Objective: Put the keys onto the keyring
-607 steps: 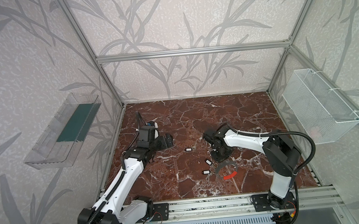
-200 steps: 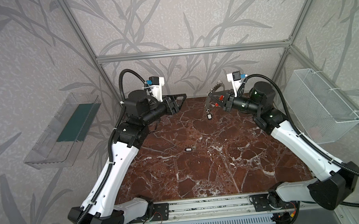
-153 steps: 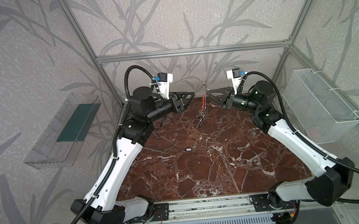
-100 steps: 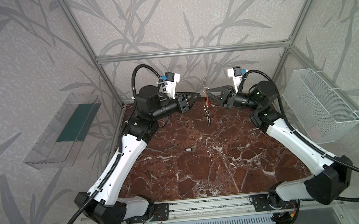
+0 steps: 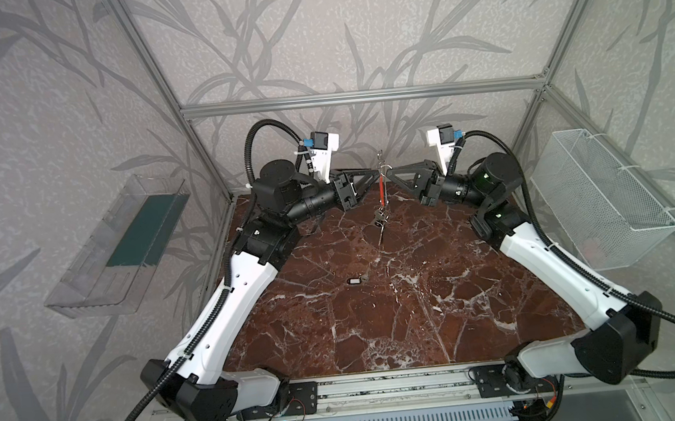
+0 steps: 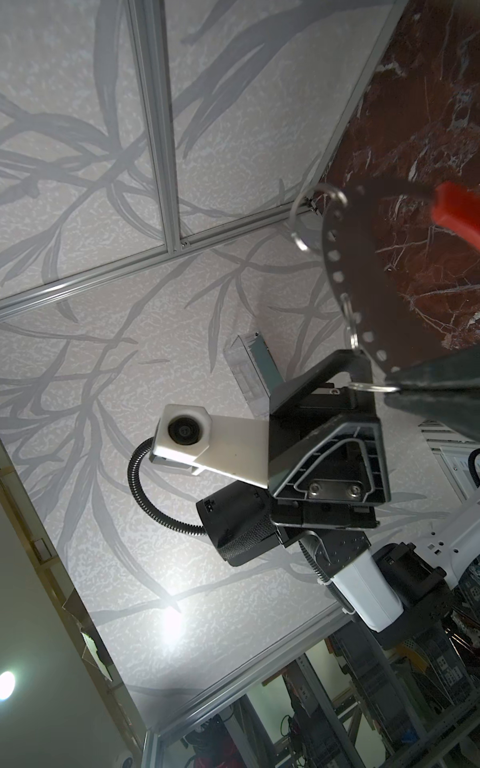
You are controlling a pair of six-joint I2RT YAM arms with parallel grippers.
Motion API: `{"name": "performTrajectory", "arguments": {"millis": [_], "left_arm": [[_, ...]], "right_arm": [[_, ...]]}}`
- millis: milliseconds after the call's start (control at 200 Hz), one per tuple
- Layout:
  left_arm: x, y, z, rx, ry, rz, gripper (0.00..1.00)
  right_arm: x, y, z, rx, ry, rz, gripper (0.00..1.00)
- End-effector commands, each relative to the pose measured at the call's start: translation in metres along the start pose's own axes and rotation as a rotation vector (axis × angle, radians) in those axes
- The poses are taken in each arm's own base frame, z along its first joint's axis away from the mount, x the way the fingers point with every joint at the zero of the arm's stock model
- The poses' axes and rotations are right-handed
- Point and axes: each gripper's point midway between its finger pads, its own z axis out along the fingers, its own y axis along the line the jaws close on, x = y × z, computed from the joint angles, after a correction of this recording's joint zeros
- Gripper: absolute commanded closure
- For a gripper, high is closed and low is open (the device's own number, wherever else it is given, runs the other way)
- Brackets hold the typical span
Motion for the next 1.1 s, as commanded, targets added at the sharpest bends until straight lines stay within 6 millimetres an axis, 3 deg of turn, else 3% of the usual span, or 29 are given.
{"name": "performTrajectory", "arguments": {"millis": [0, 325, 570, 845, 1005, 1095], "left_arm": [[-0.008, -0.016, 0.001, 0.062, -0.02, 0.022, 0.66], [-0.002, -0.019, 0.002, 0.076, -0.006, 0.02, 0.69], [0.0, -0.024, 0.002, 0.087, -0.003, 0.024, 0.78], [0.0, -0.027, -0.001, 0.08, -0.014, 0.033, 1.0], [0.001, -0.028, -0.002, 0.078, -0.014, 0.032, 1.0], [0.002, -0.028, -0.003, 0.074, -0.015, 0.032, 1.0]], "right_arm": [[-0.005, 0.013, 0.001, -0.045, -0.009, -0.035, 1.0], [-0.002, 0.016, 0.003, -0.044, 0.001, -0.035, 1.0], [0.001, 0.019, 0.003, -0.05, 0.007, -0.031, 1.0], [0.005, 0.024, 0.002, -0.047, 0.016, -0.034, 1.0], [0.007, 0.023, 0.0, -0.029, 0.02, -0.035, 1.0], [0.009, 0.021, -0.002, -0.014, 0.021, -0.036, 0.92]]}}
